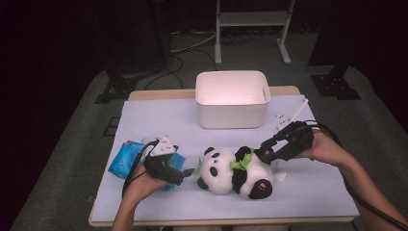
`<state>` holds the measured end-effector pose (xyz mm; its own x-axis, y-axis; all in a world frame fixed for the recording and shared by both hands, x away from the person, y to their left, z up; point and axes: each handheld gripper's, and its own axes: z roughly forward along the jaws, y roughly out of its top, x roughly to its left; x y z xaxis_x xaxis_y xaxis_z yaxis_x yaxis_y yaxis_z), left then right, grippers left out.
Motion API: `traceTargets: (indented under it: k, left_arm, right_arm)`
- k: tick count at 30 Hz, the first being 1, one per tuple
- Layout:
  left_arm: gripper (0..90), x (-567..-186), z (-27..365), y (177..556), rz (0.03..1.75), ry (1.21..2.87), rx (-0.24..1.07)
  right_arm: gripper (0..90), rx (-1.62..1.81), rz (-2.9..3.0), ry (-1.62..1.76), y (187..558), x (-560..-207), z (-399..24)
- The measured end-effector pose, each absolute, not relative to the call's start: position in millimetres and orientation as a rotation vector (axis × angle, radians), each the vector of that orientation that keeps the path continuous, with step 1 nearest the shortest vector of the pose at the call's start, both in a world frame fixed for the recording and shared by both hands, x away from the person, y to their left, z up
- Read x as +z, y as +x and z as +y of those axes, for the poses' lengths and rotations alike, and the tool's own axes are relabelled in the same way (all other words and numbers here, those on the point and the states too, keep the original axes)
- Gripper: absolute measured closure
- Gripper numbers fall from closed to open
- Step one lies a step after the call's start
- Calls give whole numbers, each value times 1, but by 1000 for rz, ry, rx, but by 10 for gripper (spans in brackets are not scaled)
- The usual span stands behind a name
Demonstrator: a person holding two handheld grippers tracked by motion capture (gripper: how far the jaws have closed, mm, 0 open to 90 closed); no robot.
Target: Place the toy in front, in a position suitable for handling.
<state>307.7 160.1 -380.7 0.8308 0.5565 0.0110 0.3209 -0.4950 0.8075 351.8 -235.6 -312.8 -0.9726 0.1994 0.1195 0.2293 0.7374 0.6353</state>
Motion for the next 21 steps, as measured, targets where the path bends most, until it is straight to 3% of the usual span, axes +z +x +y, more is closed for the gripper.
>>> traceTargets:
  k: [21]
  left_arm:
    - [46, -378, 153, 308, 593, 2170, 336]
  right_arm:
    - [382, -1123, -2866, -498, 333, -331, -290]
